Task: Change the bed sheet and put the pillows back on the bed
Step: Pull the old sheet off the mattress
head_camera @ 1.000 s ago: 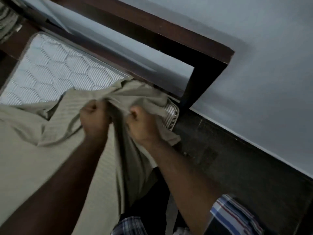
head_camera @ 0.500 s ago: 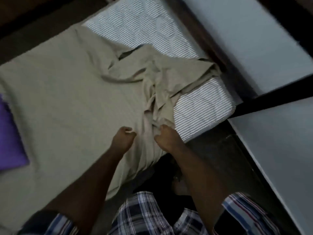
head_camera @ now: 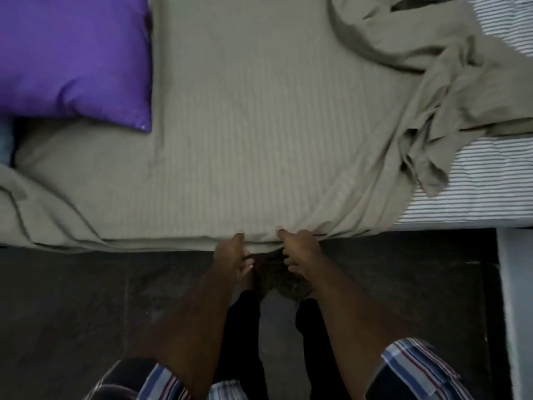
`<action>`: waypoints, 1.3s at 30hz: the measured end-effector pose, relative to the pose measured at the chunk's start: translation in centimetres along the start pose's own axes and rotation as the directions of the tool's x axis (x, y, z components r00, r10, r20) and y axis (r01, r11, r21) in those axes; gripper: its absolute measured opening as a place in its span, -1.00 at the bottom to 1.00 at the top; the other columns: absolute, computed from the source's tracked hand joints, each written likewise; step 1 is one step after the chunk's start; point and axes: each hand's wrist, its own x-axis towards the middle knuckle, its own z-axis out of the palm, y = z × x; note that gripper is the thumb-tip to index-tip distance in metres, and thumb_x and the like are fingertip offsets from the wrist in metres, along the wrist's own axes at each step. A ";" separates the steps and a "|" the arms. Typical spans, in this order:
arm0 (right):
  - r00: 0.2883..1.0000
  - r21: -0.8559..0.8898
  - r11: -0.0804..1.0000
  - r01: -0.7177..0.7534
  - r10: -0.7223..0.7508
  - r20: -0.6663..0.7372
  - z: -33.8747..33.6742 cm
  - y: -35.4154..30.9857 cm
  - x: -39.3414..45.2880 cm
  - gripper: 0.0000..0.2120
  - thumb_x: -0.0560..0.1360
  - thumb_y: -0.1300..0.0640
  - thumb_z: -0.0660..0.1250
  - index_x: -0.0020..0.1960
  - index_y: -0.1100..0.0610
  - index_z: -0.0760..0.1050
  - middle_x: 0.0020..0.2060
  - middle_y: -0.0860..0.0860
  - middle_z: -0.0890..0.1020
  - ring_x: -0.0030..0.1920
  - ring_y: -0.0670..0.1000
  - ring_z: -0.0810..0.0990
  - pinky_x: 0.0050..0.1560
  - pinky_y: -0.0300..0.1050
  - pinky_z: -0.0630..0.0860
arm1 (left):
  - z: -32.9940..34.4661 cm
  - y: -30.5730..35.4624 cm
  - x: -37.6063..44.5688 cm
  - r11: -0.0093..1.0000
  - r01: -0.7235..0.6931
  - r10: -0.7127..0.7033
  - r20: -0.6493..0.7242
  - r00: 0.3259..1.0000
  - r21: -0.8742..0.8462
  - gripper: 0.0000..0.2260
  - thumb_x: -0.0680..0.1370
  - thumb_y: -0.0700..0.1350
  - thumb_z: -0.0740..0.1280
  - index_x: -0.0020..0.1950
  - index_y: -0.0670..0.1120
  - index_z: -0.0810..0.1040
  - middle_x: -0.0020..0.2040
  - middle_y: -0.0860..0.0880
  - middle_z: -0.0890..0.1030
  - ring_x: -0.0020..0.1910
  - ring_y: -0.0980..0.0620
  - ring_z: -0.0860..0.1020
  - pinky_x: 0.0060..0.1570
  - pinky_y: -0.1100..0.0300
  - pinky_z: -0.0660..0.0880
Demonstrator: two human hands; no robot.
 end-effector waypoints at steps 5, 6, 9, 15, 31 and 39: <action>0.992 0.082 0.988 -0.129 0.128 0.019 6.6 -1.3 2.9 -0.41 0.55 -0.35 0.17 0.17 0.17 0.49 -0.02 0.14 0.65 -0.12 0.15 0.66 -0.23 -0.08 0.60 | -5.0 2.1 5.5 0.956 0.089 -0.069 0.079 0.994 -0.280 -0.71 0.65 0.08 0.28 0.08 -0.16 0.51 0.08 -0.15 0.60 -0.10 -0.11 0.65 -0.12 0.06 0.61; 0.991 0.110 0.986 -0.127 0.132 -0.031 7.6 -1.5 3.5 -0.45 0.57 -0.30 0.17 0.13 0.20 0.51 -0.07 0.14 0.66 -0.16 0.14 0.66 -0.27 -0.09 0.59 | -6.0 2.7 6.4 0.949 0.111 -0.083 0.105 0.991 -0.297 -0.72 0.66 0.05 0.28 0.11 -0.18 0.52 0.10 -0.15 0.62 -0.10 -0.08 0.66 -0.13 0.09 0.61; 0.968 0.226 0.971 -0.072 0.123 -0.220 9.7 -2.4 3.8 -0.68 0.59 0.03 0.16 -0.01 0.27 0.55 -0.26 0.15 0.69 -0.36 0.12 0.63 -0.37 -0.10 0.54 | -8.3 4.2 6.9 0.969 0.148 -0.120 0.145 0.982 -0.197 -0.77 0.69 -0.06 0.20 0.17 -0.18 0.55 0.00 -0.11 0.67 -0.18 0.00 0.65 -0.28 0.21 0.55; 0.820 0.436 0.739 0.513 -0.272 -0.503 13.2 -13.4 1.0 -0.78 0.57 0.14 0.23 -0.23 0.12 0.51 -0.29 0.12 0.61 -0.32 0.07 0.56 -0.27 0.00 0.51 | -9.3 15.1 2.2 0.849 -0.467 0.515 0.188 0.836 -0.247 -0.83 0.58 -0.10 0.31 -0.21 -0.06 0.50 -0.23 -0.14 0.64 -0.23 -0.12 0.66 -0.19 0.09 0.58; 0.971 0.274 0.938 0.212 -0.235 0.053 27.1 -20.6 3.2 -0.87 0.59 0.05 0.32 -0.12 0.02 0.43 -0.38 0.00 0.44 -0.43 -0.03 0.41 -0.40 -0.18 0.36 | -28.4 17.9 17.0 0.987 -0.089 0.145 -0.481 0.865 0.137 -0.23 0.42 0.12 0.52 0.48 -0.15 0.26 0.41 -0.23 0.36 0.35 -0.27 0.44 0.36 -0.10 0.40; 0.937 0.426 0.872 0.242 -0.325 0.133 29.4 -29.1 6.0 -0.54 0.57 -0.07 0.34 0.43 -0.12 0.30 0.16 0.02 0.64 0.14 0.06 0.64 0.20 0.09 0.55 | -22.4 28.1 15.2 0.901 -0.383 0.402 0.060 0.914 -0.203 -0.68 0.42 -0.19 0.32 0.15 -0.14 0.65 0.06 -0.16 0.71 0.06 -0.21 0.67 0.07 -0.20 0.62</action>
